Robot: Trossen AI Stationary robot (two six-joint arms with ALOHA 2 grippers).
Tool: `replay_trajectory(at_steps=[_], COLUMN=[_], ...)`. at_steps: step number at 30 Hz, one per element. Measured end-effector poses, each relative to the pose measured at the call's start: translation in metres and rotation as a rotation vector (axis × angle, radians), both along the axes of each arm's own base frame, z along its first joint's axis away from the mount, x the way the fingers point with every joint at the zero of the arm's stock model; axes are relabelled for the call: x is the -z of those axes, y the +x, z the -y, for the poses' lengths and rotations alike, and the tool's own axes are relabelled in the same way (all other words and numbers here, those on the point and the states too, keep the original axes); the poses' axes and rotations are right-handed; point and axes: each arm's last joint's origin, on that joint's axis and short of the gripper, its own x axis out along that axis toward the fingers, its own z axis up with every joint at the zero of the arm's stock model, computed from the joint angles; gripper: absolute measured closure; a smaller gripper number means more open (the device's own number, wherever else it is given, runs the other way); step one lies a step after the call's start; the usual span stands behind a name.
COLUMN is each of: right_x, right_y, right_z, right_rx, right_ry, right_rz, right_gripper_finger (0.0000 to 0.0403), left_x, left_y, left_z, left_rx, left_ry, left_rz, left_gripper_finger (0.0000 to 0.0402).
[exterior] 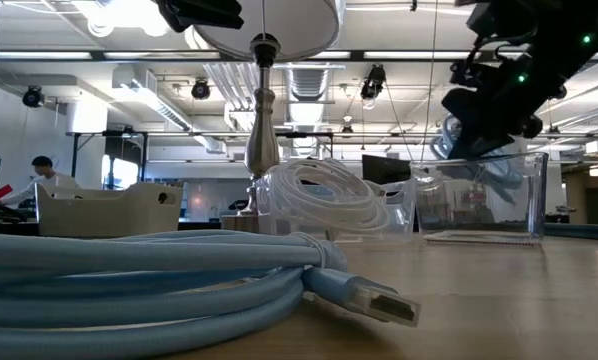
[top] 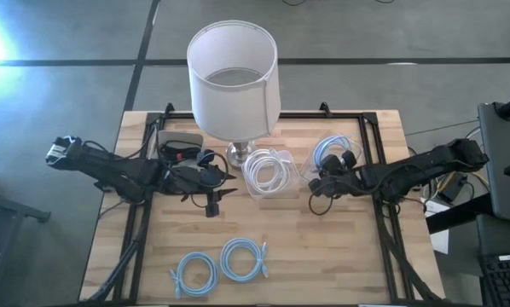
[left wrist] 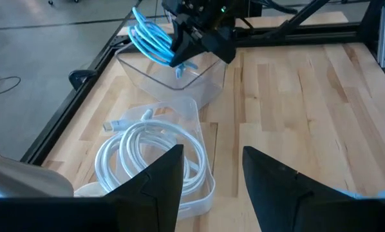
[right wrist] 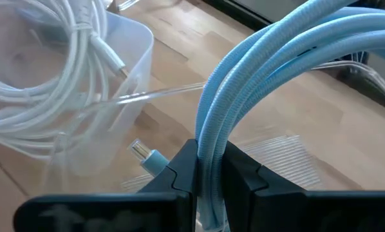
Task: Pick & Place USB Port
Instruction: Put the right light blue USB cable into the right transparent bin
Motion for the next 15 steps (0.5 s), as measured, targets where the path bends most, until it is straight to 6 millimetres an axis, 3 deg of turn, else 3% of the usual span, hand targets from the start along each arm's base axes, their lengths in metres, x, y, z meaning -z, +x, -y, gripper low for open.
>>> replay_trajectory(at_steps=[5, 15], right_x=[0.0105, 0.0086], right_y=[-0.0015, -0.0007], right_z=[0.0002, 0.0001], right_rx=[-0.014, -0.012], right_ry=[-0.009, -0.008], right_rz=[0.001, 0.012], right_gripper_finger=[0.0354, 0.0290], left_x=[0.0051, 0.0051], left_y=[0.0000, 0.0000], left_z=[0.0000, -0.0001], left_rx=[-0.008, -0.011], left_ry=[-0.015, -0.021], left_rz=[-0.006, -0.004], left_gripper_finger=[0.0238, 0.0238])
